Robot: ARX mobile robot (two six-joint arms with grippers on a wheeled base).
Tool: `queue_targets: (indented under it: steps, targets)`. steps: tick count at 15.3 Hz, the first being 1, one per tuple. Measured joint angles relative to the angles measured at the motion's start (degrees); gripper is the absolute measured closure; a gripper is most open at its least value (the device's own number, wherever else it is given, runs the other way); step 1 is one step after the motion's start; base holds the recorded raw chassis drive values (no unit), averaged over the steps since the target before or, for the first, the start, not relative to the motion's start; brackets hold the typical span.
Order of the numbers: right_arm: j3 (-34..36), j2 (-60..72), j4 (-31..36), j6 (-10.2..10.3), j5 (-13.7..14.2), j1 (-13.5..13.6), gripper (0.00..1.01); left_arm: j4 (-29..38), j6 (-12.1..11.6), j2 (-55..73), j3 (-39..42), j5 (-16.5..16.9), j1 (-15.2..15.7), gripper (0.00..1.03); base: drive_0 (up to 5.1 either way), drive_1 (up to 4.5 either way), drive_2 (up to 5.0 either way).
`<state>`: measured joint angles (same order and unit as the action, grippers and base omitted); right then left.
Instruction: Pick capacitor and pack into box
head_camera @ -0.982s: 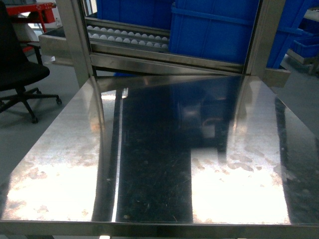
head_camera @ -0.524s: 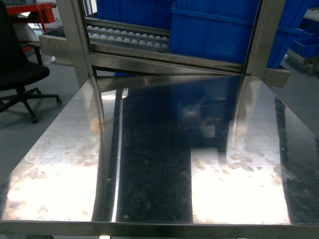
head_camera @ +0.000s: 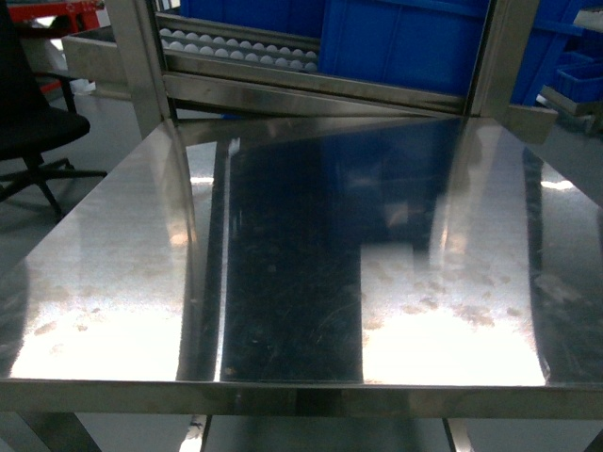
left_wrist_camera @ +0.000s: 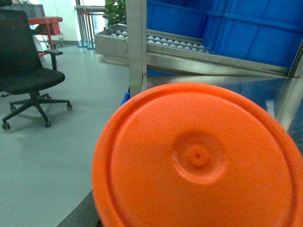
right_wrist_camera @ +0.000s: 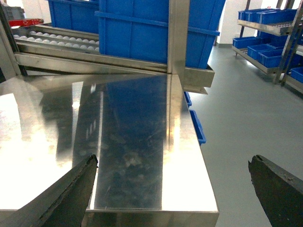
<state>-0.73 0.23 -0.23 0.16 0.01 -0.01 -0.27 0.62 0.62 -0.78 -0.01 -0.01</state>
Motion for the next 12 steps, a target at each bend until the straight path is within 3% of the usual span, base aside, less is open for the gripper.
queue_targets:
  steps: [12]
  targets:
    - [0.0, 0.0, -0.09, -0.02, 0.0, 0.0, 0.03, -0.09, -0.02, 0.0, 0.0, -0.04, 0.0, 0.59, 0.0, 0.0, 0.0]
